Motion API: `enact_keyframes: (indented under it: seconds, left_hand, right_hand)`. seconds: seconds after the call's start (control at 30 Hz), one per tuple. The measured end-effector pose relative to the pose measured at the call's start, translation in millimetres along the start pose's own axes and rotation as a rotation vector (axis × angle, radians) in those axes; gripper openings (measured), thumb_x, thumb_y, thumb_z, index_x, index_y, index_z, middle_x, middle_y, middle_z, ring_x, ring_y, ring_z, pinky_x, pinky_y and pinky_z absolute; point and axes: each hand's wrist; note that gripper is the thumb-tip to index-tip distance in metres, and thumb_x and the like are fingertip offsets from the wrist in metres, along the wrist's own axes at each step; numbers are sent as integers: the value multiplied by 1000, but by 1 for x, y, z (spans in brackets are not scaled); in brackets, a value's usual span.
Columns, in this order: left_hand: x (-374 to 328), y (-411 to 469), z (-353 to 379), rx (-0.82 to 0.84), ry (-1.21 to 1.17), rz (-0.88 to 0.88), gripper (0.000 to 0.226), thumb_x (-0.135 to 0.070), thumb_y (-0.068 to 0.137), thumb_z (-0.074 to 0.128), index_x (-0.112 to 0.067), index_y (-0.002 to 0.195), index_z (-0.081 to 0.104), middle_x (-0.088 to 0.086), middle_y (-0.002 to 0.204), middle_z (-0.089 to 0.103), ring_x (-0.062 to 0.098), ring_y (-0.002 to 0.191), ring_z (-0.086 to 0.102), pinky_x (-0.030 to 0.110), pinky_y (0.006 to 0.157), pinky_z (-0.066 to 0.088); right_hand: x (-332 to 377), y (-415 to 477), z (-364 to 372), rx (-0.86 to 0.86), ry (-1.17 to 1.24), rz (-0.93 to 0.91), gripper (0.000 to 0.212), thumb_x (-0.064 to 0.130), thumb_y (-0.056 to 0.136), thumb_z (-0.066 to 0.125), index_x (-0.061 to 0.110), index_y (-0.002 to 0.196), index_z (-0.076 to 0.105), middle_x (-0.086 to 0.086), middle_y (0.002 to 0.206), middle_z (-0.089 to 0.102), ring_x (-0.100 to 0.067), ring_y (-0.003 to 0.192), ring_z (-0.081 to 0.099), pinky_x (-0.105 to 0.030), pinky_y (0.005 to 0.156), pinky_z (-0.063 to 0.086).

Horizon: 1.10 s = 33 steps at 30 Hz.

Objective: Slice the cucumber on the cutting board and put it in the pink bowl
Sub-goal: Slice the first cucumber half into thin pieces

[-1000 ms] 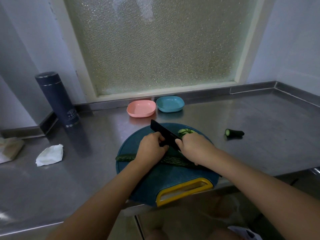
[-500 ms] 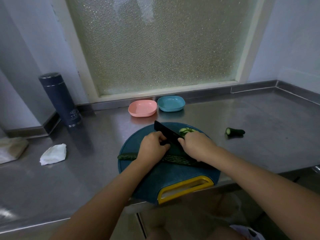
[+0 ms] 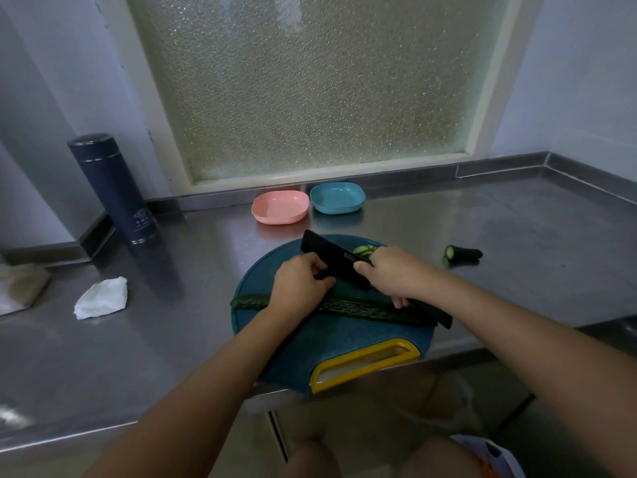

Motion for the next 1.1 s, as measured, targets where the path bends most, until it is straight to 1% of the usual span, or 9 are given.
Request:
enact_keyframes:
  seconds: [0.17, 0.27, 0.4, 0.5, 0.6, 0.67, 0.73, 0.83, 1.1]
  left_hand:
    - [1, 1, 1, -2, -14, 3, 25, -27, 78, 71, -17, 100, 66, -3, 93, 66, 13, 86, 59, 29, 75, 49]
    - [0, 1, 0, -2, -14, 3, 25, -27, 78, 71, -16, 100, 66, -3, 91, 65, 13, 85, 58, 28, 74, 48]
    - [0, 0, -1, -8, -8, 5, 22, -26, 79, 71, -15, 97, 66, -5, 84, 60, 12, 82, 57, 25, 70, 45]
    - [0, 0, -1, -8, 4, 13, 21, -25, 78, 71, -15, 96, 66, -4, 84, 60, 11, 80, 55, 23, 68, 42]
    - [0, 0, -1, -7, 3, 5, 21, -26, 77, 72, -15, 94, 65, -2, 87, 63, 12, 80, 56, 23, 68, 42]
    - [1, 0, 0, -5, -5, -6, 22, -27, 77, 72, -15, 95, 65, -2, 87, 63, 11, 80, 56, 23, 68, 42]
    - [1, -1, -1, -7, -6, -11, 22, -27, 77, 72, -16, 94, 65, -4, 85, 61, 10, 79, 54, 22, 67, 41]
    - [1, -1, 0, -3, -10, -12, 21, -28, 77, 72, -16, 93, 64, -4, 84, 61, 11, 79, 55, 23, 66, 41]
    - [0, 0, -1, 0, -7, -12, 19, -27, 78, 72, -16, 91, 64, -5, 82, 59, 10, 78, 54, 22, 65, 39]
  right_hand:
    - [-1, 1, 1, -6, -16, -2, 48, 40, 102, 29, 0, 100, 56, -10, 48, 58, -19, 37, 55, -23, 41, 42]
    - [-1, 1, 3, -33, -11, -9, 40, 40, 102, 29, 8, 87, 49, -8, 47, 57, -17, 36, 54, -23, 43, 45]
    - [-1, 4, 6, -25, -17, -12, 50, 41, 102, 28, 4, 84, 56, -6, 44, 57, -17, 36, 54, -23, 42, 41]
    - [2, 4, 7, -49, -9, -23, 45, 39, 102, 29, 11, 72, 47, -4, 37, 53, -15, 31, 51, -24, 43, 47]
    - [9, 4, 12, -57, 0, -12, 47, 39, 102, 29, 3, 82, 53, -9, 46, 56, -18, 35, 53, -30, 53, 54]
    - [14, 6, 17, -50, -2, 3, 50, 39, 102, 30, -1, 91, 58, -12, 54, 58, -21, 40, 55, -31, 53, 53]
    - [16, 8, 19, -56, -17, 9, 50, 40, 102, 30, 1, 88, 58, -12, 60, 58, -22, 44, 57, -32, 53, 52]
    - [11, 9, 18, -71, -25, 9, 53, 42, 101, 31, 2, 79, 58, -11, 57, 58, -22, 44, 58, -32, 55, 54]
    - [2, -2, 18, -79, 29, -25, 53, 42, 101, 29, 3, 80, 59, -9, 53, 56, -20, 41, 56, -34, 58, 55]
Point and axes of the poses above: each hand's wrist, its own y-axis towards the middle knuckle, its own z-axis out of the palm, x = y × z
